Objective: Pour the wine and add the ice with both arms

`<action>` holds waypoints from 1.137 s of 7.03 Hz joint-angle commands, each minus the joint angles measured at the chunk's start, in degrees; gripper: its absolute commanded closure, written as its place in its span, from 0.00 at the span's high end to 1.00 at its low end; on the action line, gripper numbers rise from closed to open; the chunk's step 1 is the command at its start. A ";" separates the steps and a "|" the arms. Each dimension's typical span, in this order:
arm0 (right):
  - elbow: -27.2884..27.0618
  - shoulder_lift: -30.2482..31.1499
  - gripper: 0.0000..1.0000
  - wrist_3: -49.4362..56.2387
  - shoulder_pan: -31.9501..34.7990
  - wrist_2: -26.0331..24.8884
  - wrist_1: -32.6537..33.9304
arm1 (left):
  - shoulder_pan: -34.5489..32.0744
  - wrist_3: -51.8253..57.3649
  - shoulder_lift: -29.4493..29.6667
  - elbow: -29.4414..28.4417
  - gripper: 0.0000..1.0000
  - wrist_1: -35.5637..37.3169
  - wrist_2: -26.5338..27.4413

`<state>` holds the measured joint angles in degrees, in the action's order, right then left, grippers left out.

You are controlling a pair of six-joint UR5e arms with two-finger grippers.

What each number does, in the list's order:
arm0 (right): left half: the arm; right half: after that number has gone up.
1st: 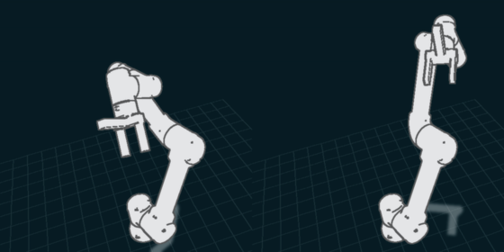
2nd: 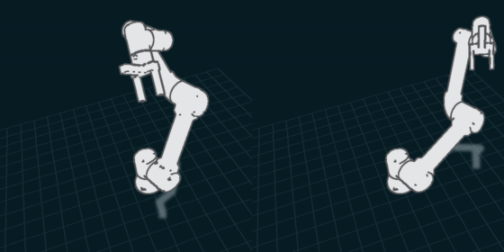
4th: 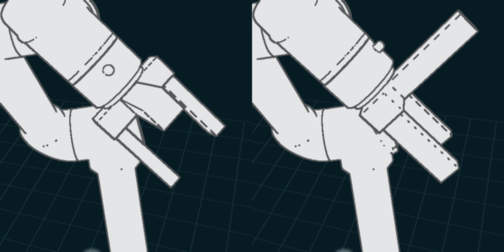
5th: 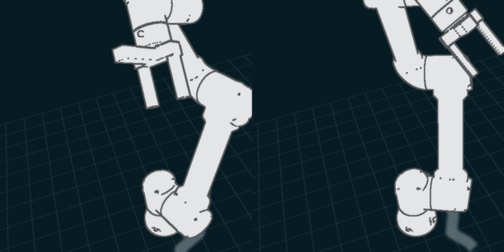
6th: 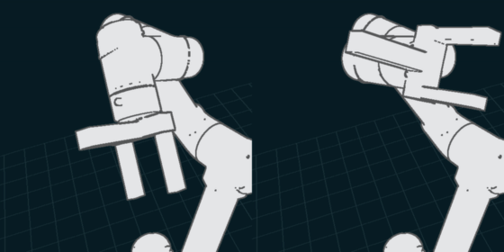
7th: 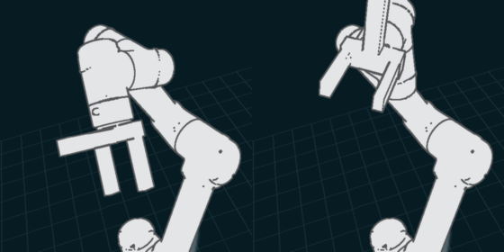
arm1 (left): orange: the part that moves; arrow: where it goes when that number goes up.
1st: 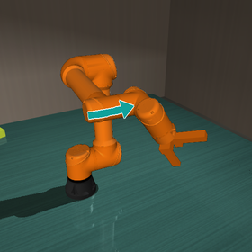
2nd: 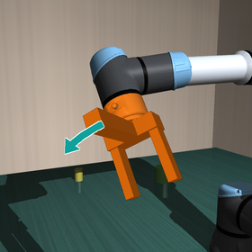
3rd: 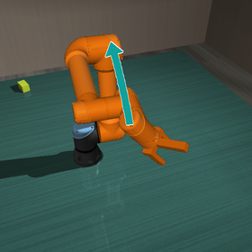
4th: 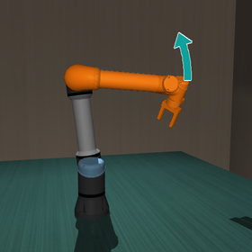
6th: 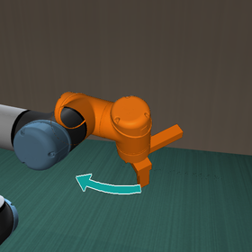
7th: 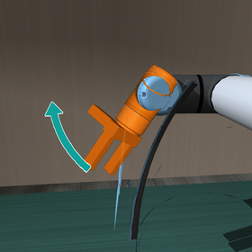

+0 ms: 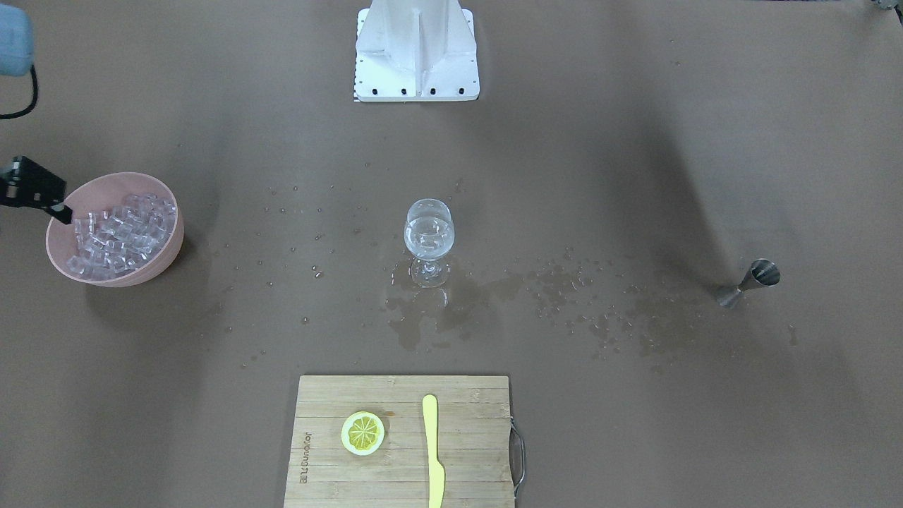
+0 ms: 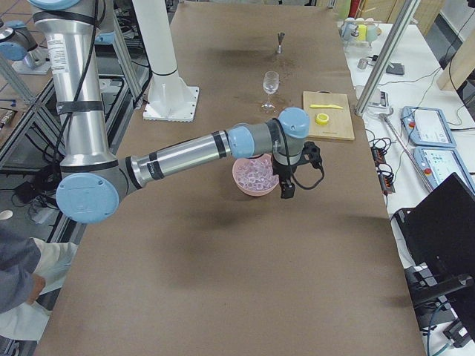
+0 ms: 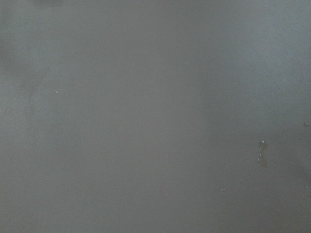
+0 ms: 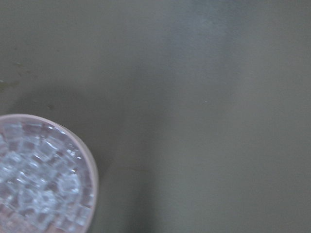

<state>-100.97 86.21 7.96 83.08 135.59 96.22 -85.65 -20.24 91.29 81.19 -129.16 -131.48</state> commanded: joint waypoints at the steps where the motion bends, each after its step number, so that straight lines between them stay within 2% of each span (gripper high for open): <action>1: 4.99 0.72 1.00 7.17 3.40 -0.07 -0.16 | 0.05 0.02 0.38 0.02 0.99 0.05 -0.09; 8: 4.74 0.54 1.00 6.63 3.40 1.95 -0.16 | 0.05 0.55 0.29 -0.07 0.99 -0.48 -0.01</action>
<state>-96.06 86.89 14.60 86.48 137.03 96.09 -85.60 -19.70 91.59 81.11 -129.61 -131.49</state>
